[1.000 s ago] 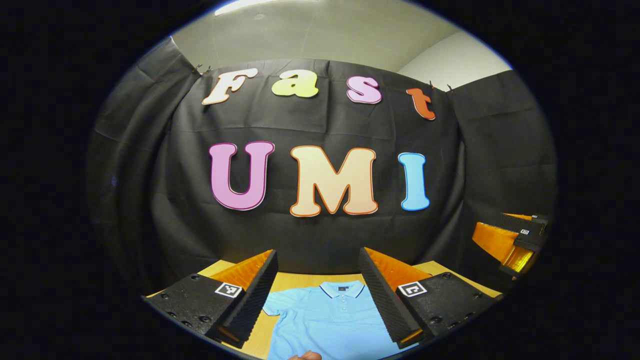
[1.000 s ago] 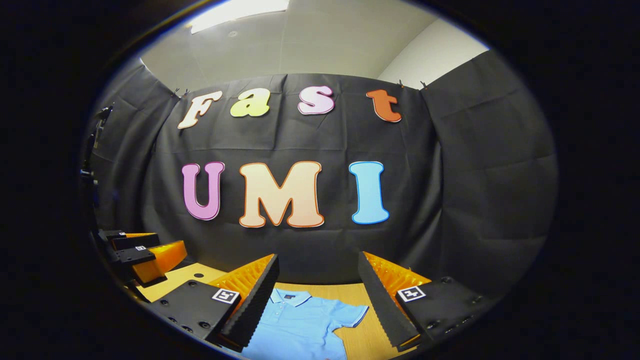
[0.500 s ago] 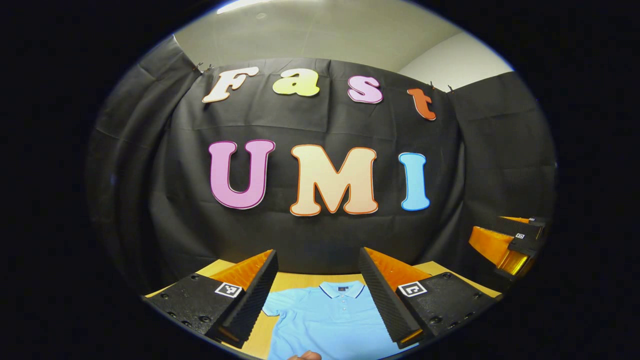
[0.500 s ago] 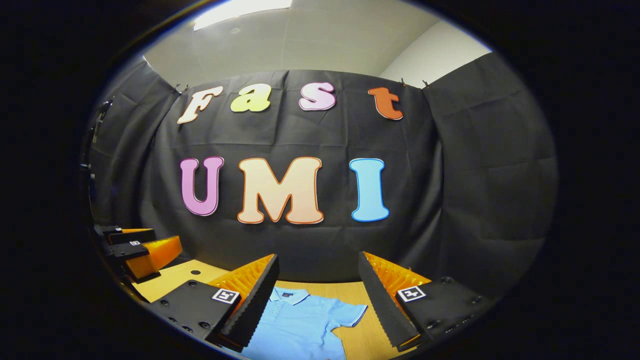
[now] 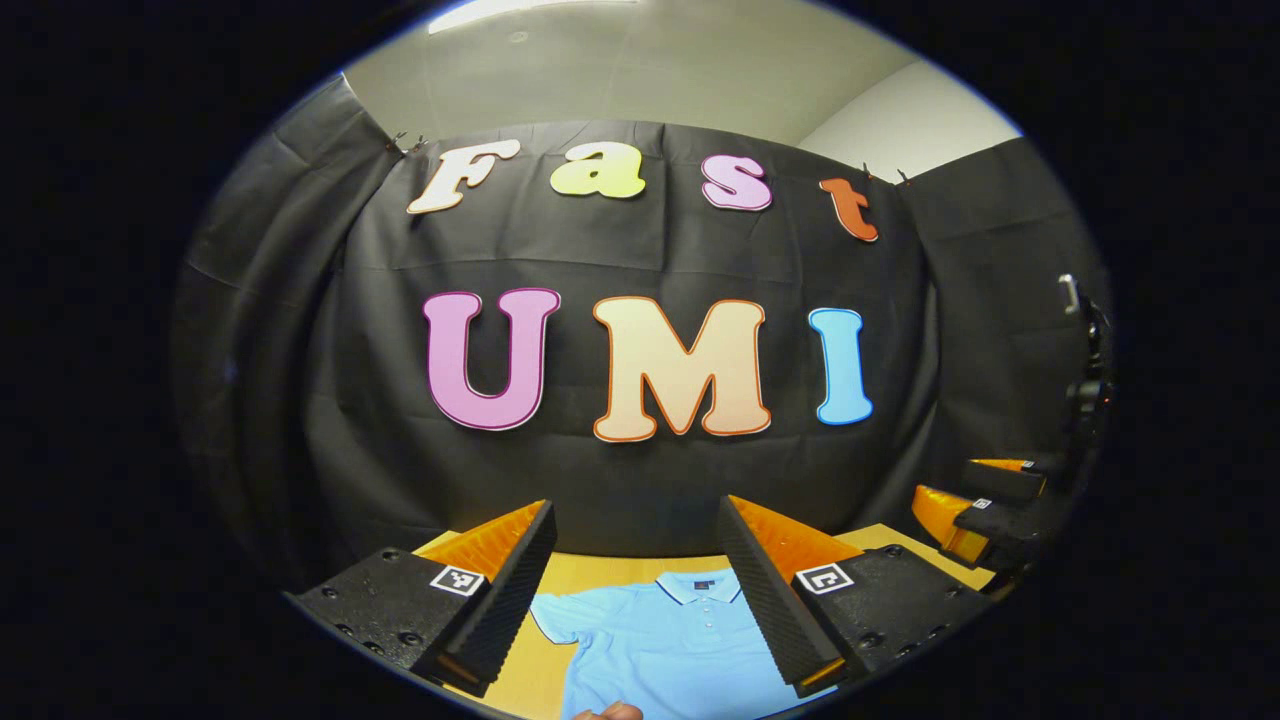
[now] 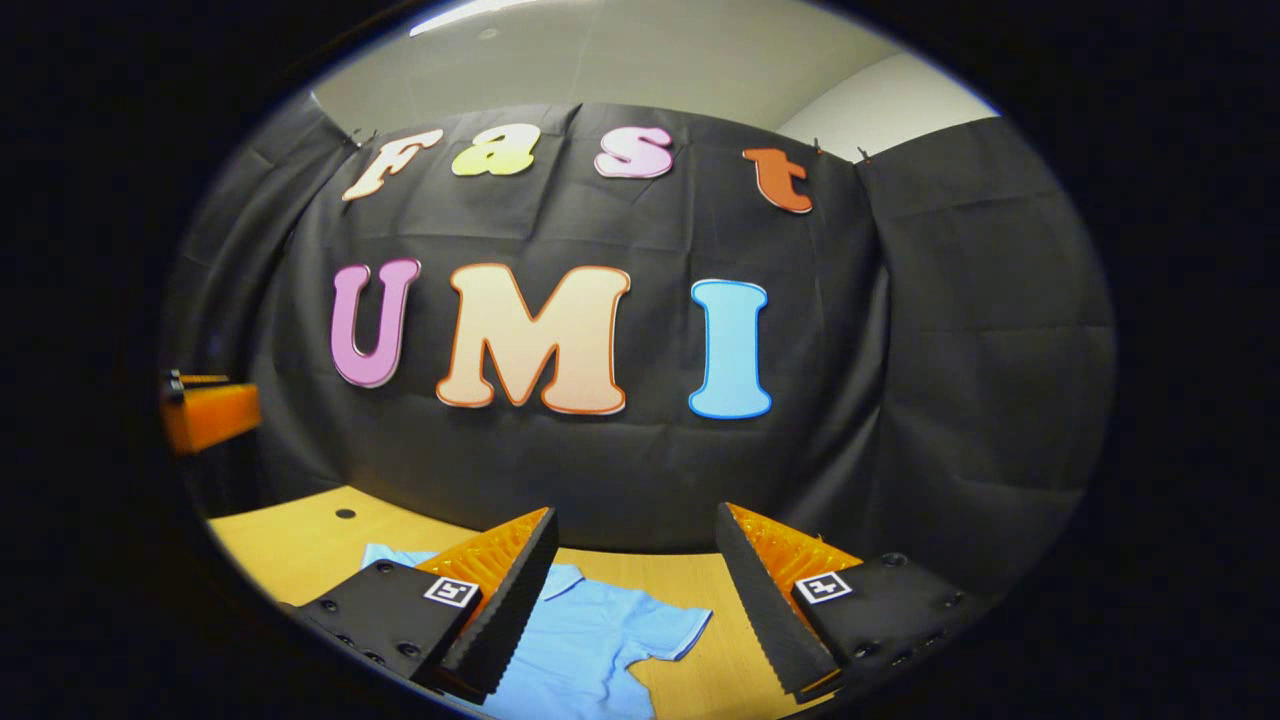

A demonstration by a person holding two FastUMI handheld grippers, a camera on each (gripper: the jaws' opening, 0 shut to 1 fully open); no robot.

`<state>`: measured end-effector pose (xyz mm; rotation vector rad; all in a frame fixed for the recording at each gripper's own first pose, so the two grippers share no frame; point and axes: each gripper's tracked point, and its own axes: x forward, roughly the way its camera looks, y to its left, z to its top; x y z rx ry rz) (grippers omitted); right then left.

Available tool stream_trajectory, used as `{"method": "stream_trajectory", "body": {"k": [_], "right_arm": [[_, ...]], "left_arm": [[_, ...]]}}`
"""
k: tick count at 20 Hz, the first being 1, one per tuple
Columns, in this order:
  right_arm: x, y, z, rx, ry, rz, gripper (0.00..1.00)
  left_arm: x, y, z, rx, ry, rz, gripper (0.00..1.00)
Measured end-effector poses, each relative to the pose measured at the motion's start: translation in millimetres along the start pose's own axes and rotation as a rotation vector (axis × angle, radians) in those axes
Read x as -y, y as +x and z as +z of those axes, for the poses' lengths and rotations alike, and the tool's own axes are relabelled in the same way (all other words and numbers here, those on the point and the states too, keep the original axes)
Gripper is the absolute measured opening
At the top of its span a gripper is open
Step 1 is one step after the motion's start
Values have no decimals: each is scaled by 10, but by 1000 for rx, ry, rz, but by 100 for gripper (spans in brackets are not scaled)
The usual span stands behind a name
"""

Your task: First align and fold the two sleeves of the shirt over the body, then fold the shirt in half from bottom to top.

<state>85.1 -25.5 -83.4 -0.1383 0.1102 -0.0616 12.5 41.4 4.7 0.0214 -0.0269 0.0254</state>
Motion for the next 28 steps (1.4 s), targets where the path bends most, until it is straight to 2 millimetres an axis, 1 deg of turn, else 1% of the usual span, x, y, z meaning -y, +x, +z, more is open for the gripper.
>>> {"method": "stream_trajectory", "body": {"k": [5, 10, 13, 16, 20, 23, 25, 27, 28], "right_arm": [[124, 470, -523, -101, -3, -27, 99], [151, 862, -1090, -208, -9, -52, 99], [184, 1045, -1498, -288, 2, -74, 99], [242, 1178, -1862, -360, 14, -91, 99], [322, 1310, -2471, -484, 17, -113, 99], [365, 1395, -2852, -552, 25, -140, 100], [391, 1444, -3019, -585, 42, -157, 99], [422, 1469, -3128, -612, 58, -176, 99], [436, 1490, -3174, -622, 67, -181, 100]], "left_arm": [[-176, 88, -133, -29, 0, 21, 96], [-334, 213, -194, -40, 17, 40, 97], [-391, 290, -277, -57, 21, 42, 96], [-425, 351, -333, -66, 20, 39, 97], [-470, 420, -471, -97, 2, 30, 97], [-541, 477, -581, -123, -7, 38, 97], [-583, 505, -656, -141, -8, 45, 97], [-628, 531, -709, -152, -11, 50, 97], [-634, 542, -730, -159, -11, 51, 97]]}}
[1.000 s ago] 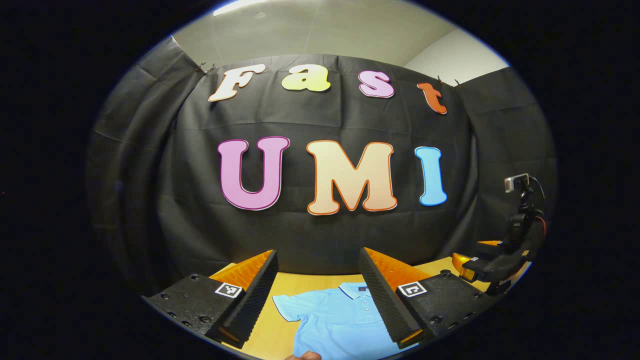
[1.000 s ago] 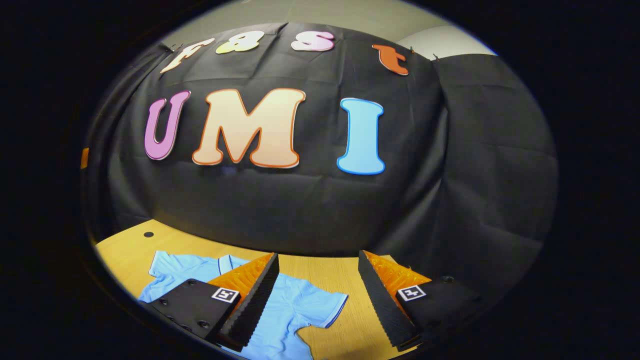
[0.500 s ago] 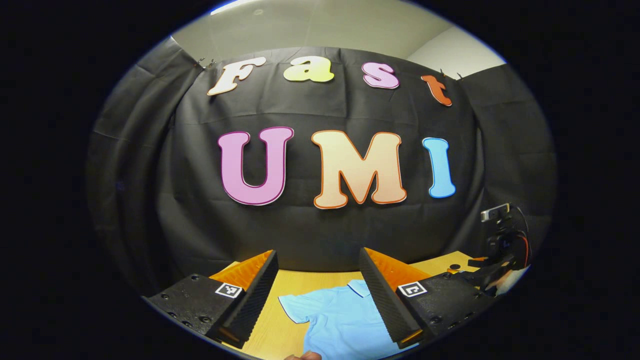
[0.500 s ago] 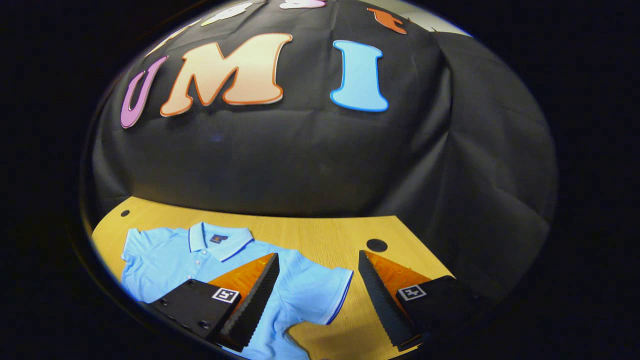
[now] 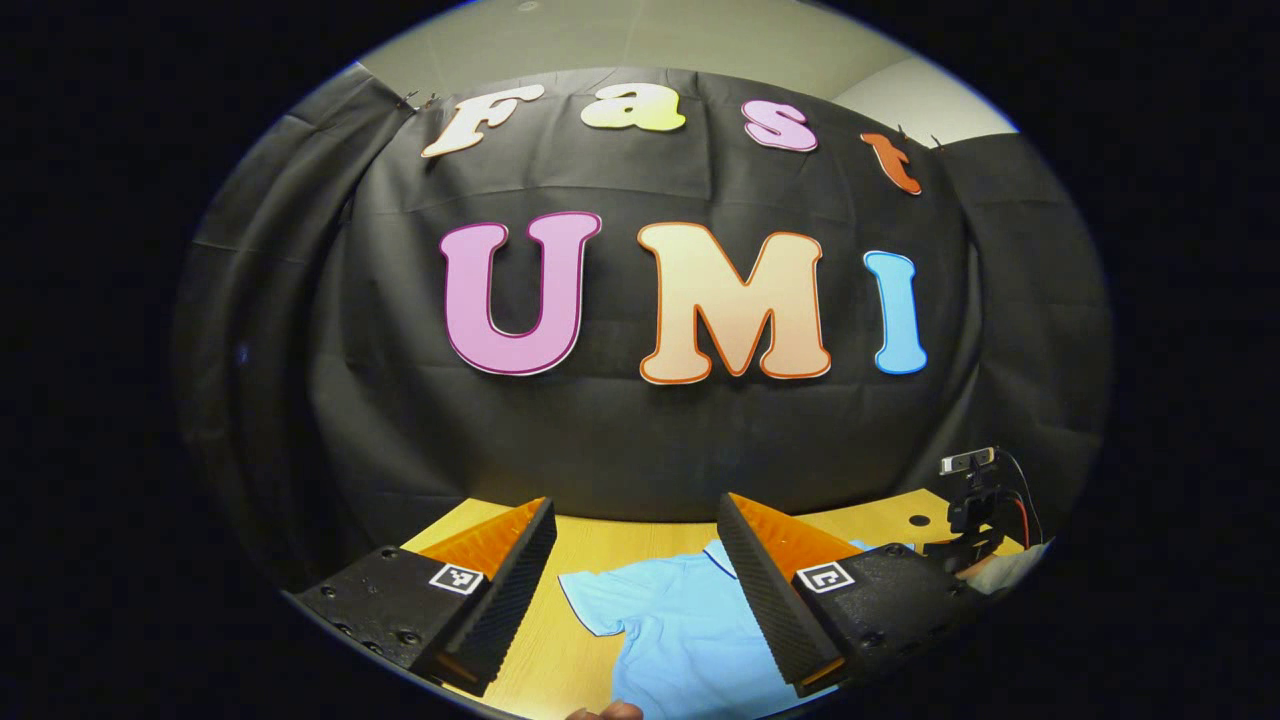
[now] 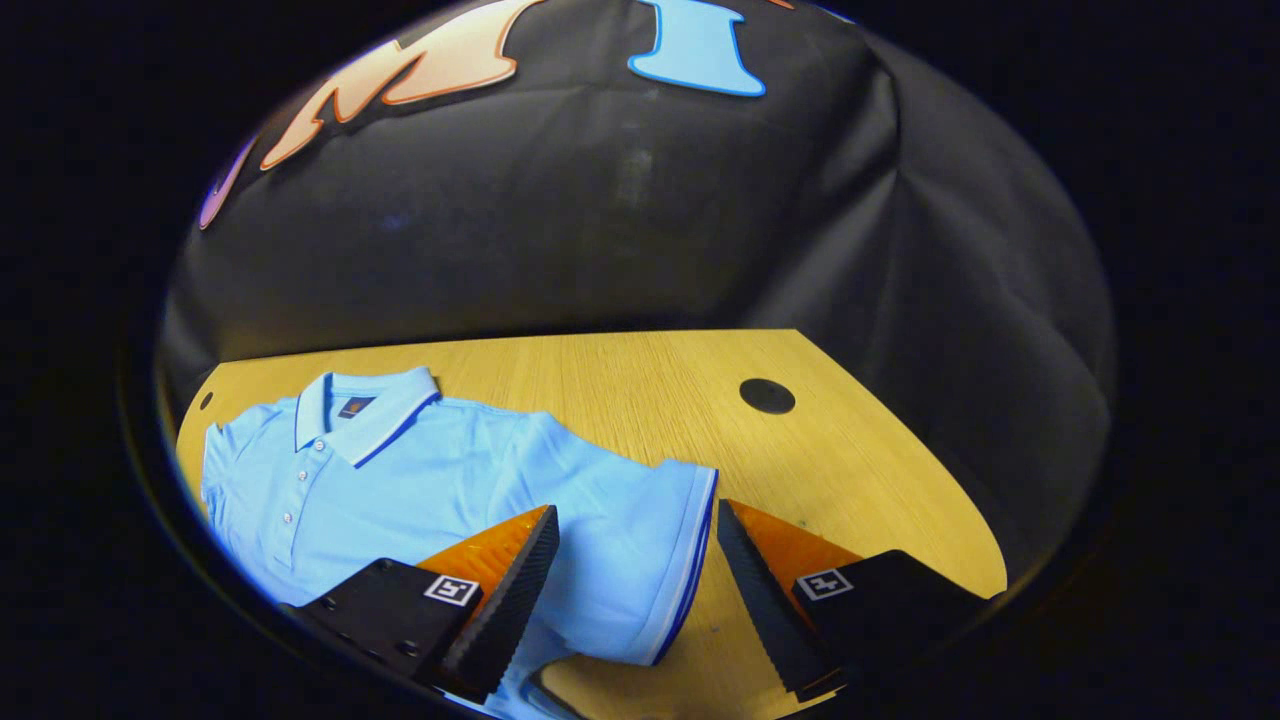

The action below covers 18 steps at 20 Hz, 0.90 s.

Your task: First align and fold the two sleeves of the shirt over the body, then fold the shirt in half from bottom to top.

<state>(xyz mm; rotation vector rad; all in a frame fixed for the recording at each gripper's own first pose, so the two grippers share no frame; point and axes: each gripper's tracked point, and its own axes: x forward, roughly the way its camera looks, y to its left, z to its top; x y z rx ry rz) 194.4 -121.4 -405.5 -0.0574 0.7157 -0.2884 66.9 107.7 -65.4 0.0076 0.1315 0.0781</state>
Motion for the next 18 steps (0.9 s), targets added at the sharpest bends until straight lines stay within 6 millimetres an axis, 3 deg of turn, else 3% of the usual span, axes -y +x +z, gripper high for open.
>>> {"method": "stream_trajectory", "body": {"k": [3, 6, 13, 15, 18], "right_arm": [[-34, 50, -129, -62, 56, 15, 99], [-39, 86, -110, -66, 91, 31, 97], [-168, 70, -72, -81, 165, 76, 8], [-216, -12, 46, -62, 180, 92, 8], [-535, -122, 214, -18, 218, 169, 4]], "left_arm": [[-10, 30, -45, -7, -8, 0, 97], [-21, 67, -88, -17, -18, 1, 97], [40, 78, -180, -44, -38, -15, 98], [13, 78, -172, -42, -39, -11, 98], [-33, 68, -180, -40, -38, 2, 98]]}}
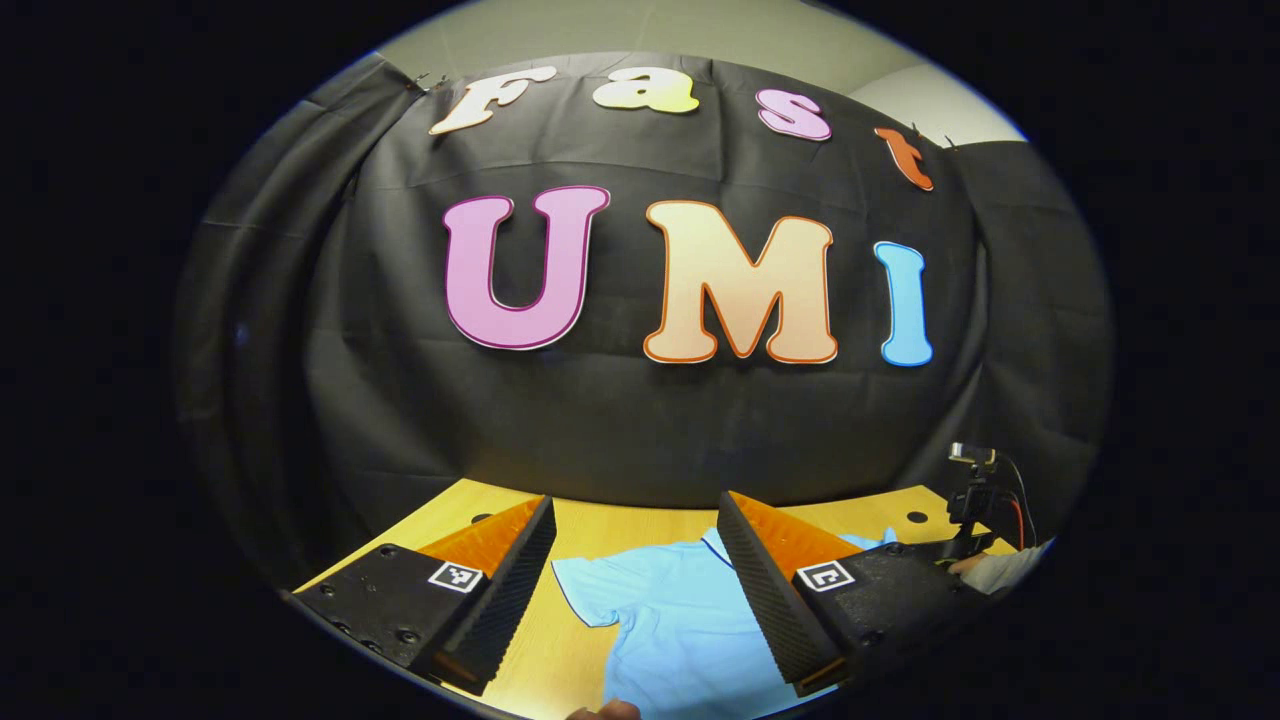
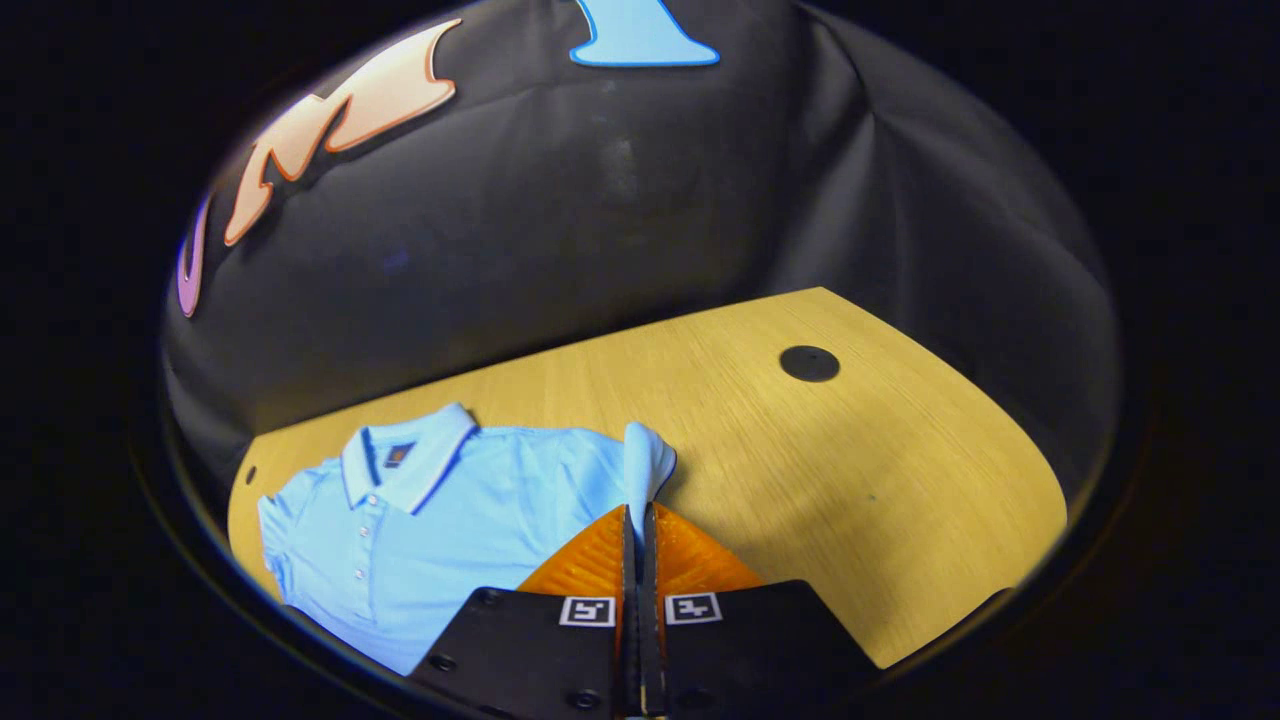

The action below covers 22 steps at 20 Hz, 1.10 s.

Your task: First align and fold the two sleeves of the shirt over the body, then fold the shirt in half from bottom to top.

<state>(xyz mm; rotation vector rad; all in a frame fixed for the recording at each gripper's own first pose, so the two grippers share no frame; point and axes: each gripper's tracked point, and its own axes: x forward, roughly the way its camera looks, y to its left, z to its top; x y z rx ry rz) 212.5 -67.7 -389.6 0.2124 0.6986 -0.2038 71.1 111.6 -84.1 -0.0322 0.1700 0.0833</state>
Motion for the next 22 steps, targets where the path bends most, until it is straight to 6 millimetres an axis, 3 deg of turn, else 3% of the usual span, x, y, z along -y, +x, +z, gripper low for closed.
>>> {"method": "stream_trajectory", "body": {"k": [4, 7, 12, 13, 14, 17, 19, 20, 21, 22], "right_arm": [[-524, -110, -1, 6, 6, 100, 4], [-879, -118, -163, -22, 32, 152, 4], [-1203, -85, -478, -86, 60, 190, 4], [-1262, -103, -460, -77, 60, 205, 7], [-1322, -136, -354, -40, 43, 230, 2], [-1313, -360, -100, 43, -21, 246, 75], [-1264, -505, -1, 55, -42, 254, 88], [-1227, -609, 69, 68, -58, 255, 86], [-1220, -657, 129, 84, -77, 261, 97], [-1191, -726, 175, 100, -98, 261, 97]], "left_arm": [[-83, 4, -48, -8, -12, 13, 98], [-122, 1, -87, -17, -17, 22, 98], [-210, 10, -183, -45, -27, 36, 98], [-234, 18, -211, -51, -30, 40, 98], [-270, 32, -241, -57, -32, 49, 98], [-338, 113, -334, -64, -35, 56, 98], [-354, 222, -434, -74, -33, 53, 98], [-364, 295, -500, -83, -38, 49, 98], [-383, 360, -589, -95, -46, 48, 98], [-408, 439, -665, -103, -58, 51, 98]]}}
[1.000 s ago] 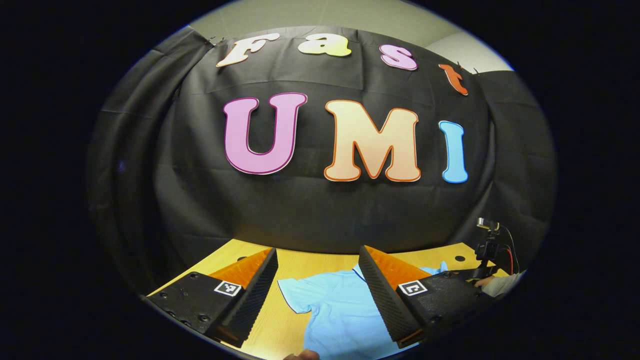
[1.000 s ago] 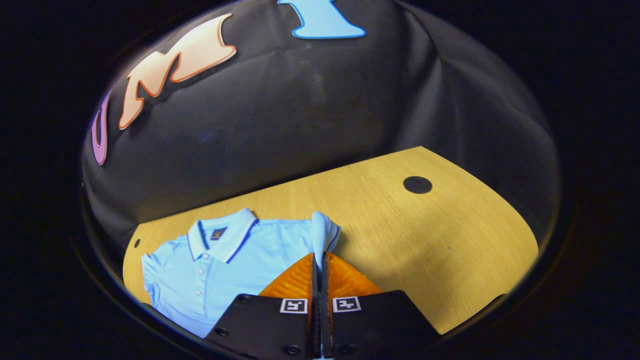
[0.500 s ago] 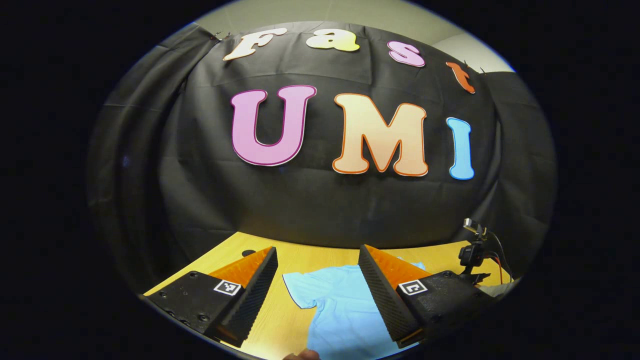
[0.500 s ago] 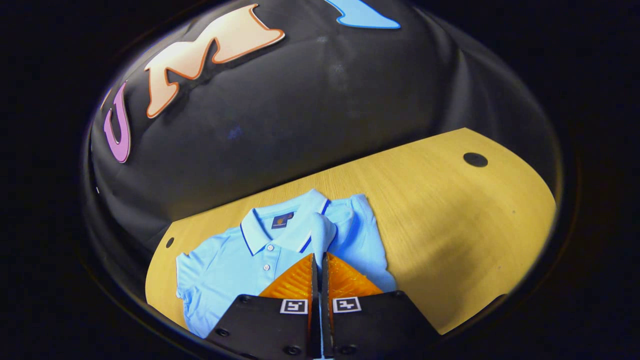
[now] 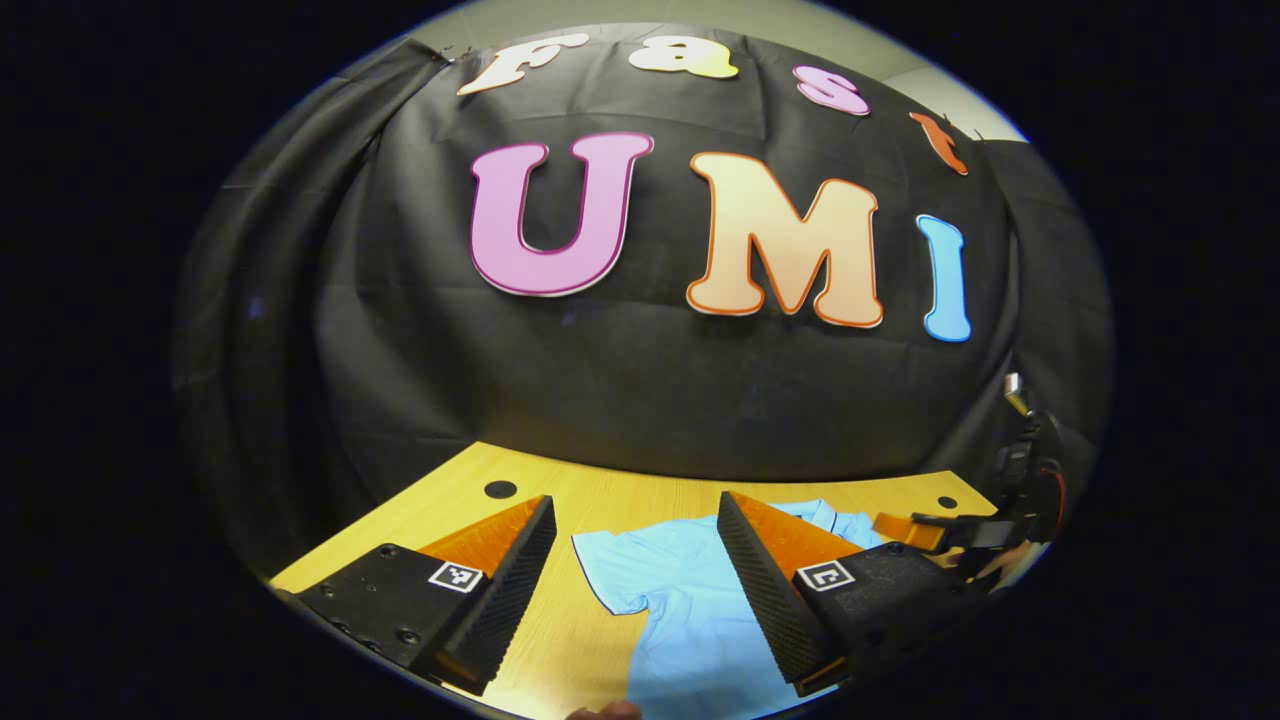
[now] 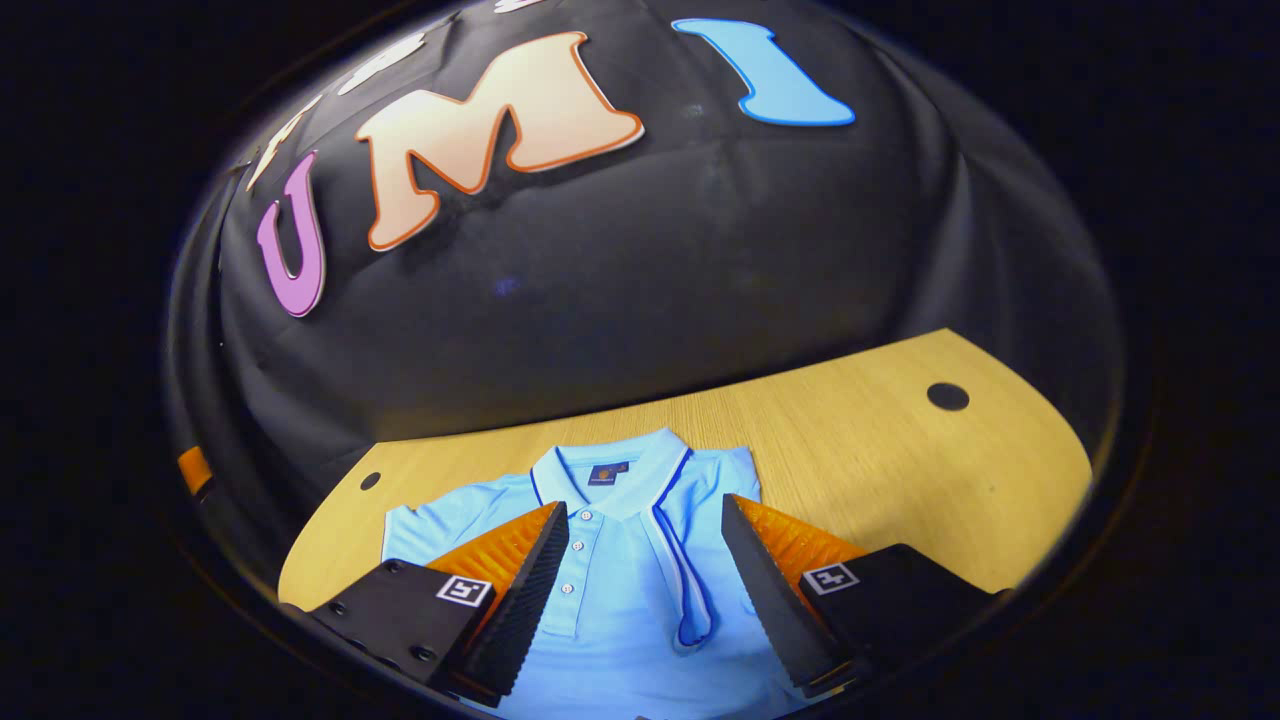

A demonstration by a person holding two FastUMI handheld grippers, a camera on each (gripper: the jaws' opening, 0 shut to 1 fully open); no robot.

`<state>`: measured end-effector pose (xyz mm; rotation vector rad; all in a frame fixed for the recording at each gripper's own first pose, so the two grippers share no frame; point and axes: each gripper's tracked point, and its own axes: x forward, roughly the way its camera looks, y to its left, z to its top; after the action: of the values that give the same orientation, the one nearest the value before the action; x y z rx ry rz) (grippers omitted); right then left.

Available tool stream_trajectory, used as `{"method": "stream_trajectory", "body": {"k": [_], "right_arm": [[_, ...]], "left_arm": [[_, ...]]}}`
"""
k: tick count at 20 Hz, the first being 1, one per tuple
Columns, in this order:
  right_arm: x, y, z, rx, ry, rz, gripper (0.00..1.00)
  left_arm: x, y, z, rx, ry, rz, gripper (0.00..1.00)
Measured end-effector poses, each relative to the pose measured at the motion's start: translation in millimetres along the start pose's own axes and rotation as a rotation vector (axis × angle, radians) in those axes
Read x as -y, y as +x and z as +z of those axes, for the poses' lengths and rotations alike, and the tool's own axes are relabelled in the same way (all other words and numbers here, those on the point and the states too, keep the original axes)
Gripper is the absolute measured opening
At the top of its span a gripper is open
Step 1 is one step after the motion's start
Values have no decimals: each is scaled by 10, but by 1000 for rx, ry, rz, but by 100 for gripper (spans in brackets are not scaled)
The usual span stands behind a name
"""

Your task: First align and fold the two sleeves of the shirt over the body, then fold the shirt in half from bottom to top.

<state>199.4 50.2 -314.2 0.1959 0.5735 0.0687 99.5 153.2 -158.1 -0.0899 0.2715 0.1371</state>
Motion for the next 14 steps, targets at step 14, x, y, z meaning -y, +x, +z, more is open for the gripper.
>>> {"method": "stream_trajectory", "body": {"k": [14], "right_arm": [[578, -1092, -168, 3, -106, -103, 97]], "left_arm": [[-448, 1235, -1392, -294, -62, 61, 97]]}}
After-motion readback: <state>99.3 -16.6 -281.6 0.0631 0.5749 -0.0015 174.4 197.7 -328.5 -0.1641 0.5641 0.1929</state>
